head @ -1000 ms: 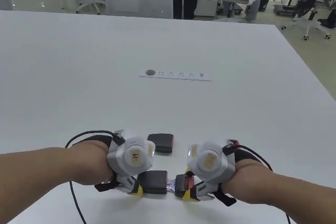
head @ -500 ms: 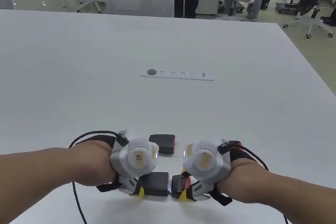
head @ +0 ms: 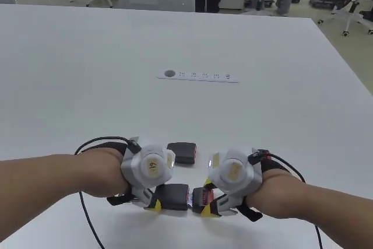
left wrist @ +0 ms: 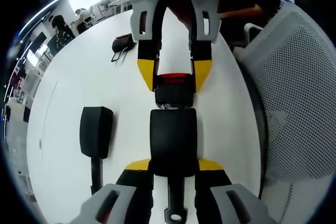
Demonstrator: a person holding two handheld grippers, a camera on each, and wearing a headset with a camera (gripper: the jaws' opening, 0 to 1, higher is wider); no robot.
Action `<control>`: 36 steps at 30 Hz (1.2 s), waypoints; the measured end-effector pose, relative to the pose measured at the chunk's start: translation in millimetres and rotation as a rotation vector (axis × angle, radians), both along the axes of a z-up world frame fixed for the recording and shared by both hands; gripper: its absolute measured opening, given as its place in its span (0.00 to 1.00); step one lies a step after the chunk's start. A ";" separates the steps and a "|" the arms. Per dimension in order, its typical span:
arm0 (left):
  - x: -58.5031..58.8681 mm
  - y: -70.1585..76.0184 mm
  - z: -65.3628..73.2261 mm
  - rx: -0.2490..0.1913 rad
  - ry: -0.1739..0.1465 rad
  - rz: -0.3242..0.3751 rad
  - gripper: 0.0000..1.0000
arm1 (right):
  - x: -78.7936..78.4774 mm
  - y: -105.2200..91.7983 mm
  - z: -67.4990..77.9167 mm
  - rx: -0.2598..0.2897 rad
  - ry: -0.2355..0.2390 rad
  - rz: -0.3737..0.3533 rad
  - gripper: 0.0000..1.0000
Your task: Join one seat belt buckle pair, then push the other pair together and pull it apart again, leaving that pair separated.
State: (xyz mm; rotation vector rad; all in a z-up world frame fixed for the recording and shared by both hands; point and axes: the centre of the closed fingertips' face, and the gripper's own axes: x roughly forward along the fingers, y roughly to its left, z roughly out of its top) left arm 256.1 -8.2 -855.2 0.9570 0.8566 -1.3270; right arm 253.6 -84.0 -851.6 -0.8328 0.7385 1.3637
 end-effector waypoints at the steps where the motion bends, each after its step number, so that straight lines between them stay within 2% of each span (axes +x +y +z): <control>1: 0.3 0.8 -0.1 -0.007 0.002 0.003 0.29 | -0.3 0.2 0.3 -0.002 -0.001 0.001 0.29; 4: -0.8 0.6 -0.4 -0.019 0.004 0.002 0.29 | -0.8 0.3 -0.3 -0.005 0.002 0.001 0.29; 9: -2.2 -0.4 -0.6 -0.008 -0.003 -0.007 0.29 | -1.9 0.0 -0.4 -0.003 0.018 -0.011 0.30; 15: -3.1 0.1 -1.1 -0.013 0.000 -0.001 0.29 | -3.4 0.3 -0.4 -0.004 0.014 -0.019 0.30; 20: -4.2 -0.9 -0.7 -0.004 -0.018 -0.011 0.30 | -4.0 1.1 0.1 0.001 0.028 -0.030 0.31; 34: -2.9 -1.3 0.7 0.030 -0.031 -0.016 0.32 | -3.6 1.1 2.2 0.007 0.001 -0.035 0.35; 36: -4.2 -0.1 2.0 0.045 -0.054 -0.033 0.33 | -6.0 0.5 4.1 0.006 -0.004 -0.036 0.36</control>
